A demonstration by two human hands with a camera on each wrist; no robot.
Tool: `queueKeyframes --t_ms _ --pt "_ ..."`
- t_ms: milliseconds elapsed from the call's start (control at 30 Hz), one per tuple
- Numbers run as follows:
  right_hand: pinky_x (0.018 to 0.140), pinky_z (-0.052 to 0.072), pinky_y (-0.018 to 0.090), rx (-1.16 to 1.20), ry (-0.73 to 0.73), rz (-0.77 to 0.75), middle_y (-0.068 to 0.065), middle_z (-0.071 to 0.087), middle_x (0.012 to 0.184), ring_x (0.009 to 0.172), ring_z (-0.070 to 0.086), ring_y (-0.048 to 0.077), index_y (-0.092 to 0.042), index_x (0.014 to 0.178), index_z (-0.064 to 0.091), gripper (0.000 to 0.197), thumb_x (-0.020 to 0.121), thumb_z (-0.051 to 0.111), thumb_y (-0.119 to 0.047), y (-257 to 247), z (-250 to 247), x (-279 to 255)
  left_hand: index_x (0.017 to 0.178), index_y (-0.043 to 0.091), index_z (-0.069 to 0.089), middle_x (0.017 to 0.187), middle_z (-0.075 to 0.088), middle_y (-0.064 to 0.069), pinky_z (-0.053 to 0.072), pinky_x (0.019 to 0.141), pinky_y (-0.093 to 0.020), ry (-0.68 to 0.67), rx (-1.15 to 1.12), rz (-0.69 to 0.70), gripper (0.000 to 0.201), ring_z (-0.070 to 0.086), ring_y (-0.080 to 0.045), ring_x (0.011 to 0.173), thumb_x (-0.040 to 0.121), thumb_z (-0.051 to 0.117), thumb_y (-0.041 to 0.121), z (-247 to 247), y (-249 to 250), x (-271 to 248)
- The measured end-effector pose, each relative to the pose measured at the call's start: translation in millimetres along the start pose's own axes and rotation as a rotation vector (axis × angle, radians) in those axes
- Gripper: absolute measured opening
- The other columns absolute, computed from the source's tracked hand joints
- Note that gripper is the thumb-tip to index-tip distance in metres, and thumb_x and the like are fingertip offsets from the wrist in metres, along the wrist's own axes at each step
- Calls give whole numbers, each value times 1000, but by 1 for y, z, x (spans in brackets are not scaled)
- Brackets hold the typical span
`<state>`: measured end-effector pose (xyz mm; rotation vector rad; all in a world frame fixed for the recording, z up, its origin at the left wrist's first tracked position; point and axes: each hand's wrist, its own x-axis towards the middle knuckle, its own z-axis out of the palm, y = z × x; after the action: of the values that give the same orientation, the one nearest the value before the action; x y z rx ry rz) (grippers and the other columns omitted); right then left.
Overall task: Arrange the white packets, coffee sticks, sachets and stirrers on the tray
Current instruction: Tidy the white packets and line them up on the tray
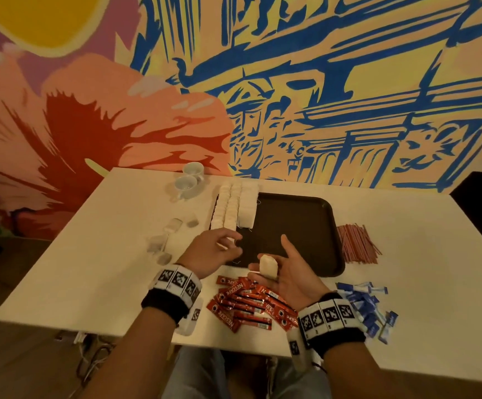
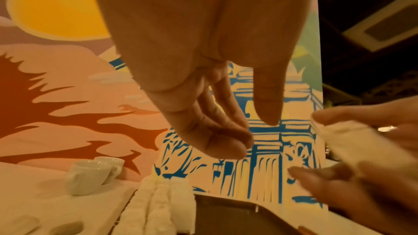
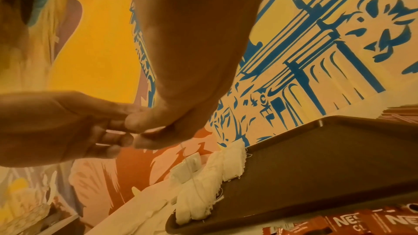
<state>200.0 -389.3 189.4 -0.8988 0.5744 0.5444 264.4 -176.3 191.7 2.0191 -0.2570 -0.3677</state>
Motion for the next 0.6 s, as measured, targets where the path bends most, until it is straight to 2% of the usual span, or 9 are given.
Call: queueKeyframes --t_ms 100,167,200,267,333,400,500,567,600 --pt "90 59 40 -68 -22 0 22 65 130 113 70 32 -7 133 58 76 91 53 -70 6 10 -3 120 41 63 84 72 2 56 76 -33 -129 -39 13 42 70 -12 80 82 80 33 14 9 -27" --pt "99 56 43 -123 -43 -20 22 62 135 117 68 33 -7 137 55 79 91 53 -71 12 17 -4 126 42 60 86 72 4 56 82 -35 -188 13 32 49 70 -9 81 81 78 42 24 11 -37" --pt "104 53 45 -139 -54 -29 21 62 137 119 67 33 -7 138 54 80 91 52 -71 14 20 -4 125 41 61 88 72 6 56 85 -36 -206 29 48 46 70 -8 84 81 77 45 27 12 -41" --pt "110 48 48 -164 -61 -64 18 66 133 120 67 31 -7 137 57 75 94 48 -69 18 23 -6 111 38 70 94 73 8 56 89 -40 -217 2 74 32 69 -8 88 81 73 47 29 15 -49" --pt "108 49 47 -200 -62 -111 14 68 130 120 66 30 -8 133 62 64 99 47 -61 18 23 -12 98 32 76 91 74 7 56 86 -41 -185 -38 81 22 70 -10 82 84 72 47 25 20 -56" --pt "102 54 44 -242 -65 -147 13 69 127 118 66 30 -9 127 65 48 100 54 -47 16 20 -20 95 29 77 89 74 4 57 83 -43 -148 -45 81 22 70 -16 78 87 71 48 19 22 -62" --pt "91 57 39 -263 -113 -173 18 73 119 106 70 30 -4 125 67 36 93 67 -22 14 16 -28 95 31 77 91 75 1 59 81 -49 -123 -28 103 7 69 -30 80 89 73 33 12 17 -64" --pt "89 56 40 -290 -148 -182 20 73 118 99 69 31 -5 127 66 33 95 66 -11 14 14 -31 98 30 74 97 73 -11 60 80 -50 -108 -58 92 20 67 -38 84 89 71 13 8 13 -64" --pt "90 55 41 -302 -161 -192 21 73 116 96 68 31 -6 128 65 32 96 65 -7 14 13 -31 103 28 72 99 71 -16 61 79 -48 -94 -96 84 27 68 -37 85 88 70 5 6 14 -65"
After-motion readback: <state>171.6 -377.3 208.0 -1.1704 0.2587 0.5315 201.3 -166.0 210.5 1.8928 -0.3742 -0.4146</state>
